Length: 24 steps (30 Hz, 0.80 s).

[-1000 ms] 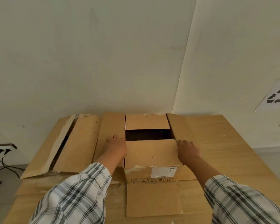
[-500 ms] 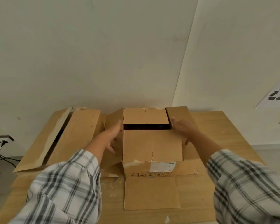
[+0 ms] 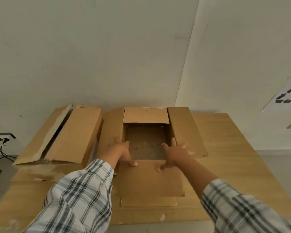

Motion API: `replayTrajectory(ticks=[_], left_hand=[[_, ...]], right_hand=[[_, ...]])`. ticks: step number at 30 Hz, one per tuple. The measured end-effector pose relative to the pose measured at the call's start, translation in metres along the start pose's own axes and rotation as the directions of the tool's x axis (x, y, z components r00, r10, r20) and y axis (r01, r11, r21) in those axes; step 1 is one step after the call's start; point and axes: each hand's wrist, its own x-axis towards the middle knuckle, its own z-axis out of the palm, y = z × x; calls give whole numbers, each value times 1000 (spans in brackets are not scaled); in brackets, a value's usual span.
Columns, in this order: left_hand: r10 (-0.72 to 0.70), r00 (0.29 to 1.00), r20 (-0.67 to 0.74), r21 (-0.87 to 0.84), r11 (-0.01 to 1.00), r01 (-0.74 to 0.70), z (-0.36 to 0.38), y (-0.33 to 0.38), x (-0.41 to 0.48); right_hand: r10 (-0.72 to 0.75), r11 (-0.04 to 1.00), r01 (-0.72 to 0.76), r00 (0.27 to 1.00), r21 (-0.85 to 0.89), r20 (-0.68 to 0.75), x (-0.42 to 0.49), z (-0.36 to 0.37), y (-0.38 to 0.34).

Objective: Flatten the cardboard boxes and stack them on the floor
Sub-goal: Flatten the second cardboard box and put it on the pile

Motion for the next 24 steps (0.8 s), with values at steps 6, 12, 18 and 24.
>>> replayTrajectory(ticks=[6, 12, 18, 24], left_hand=[[-4, 997, -72, -25, 1000, 2, 6, -2, -3], [-28, 985, -172, -200, 980, -7, -31, -3, 10], [-27, 953, -303, -137, 990, -16, -61, -11, 43], [-12, 921, -390, -95, 995, -28, -96, -17, 70]], right_hand=[[19, 983, -30, 998, -183, -59, 0, 1, -3], [-175, 985, 170, 973, -43, -150, 42, -55, -23], [-157, 986, 160, 985, 43, -75, 86, -57, -57], [-120, 990, 141, 887, 16, -446, 120, -90, -78]])
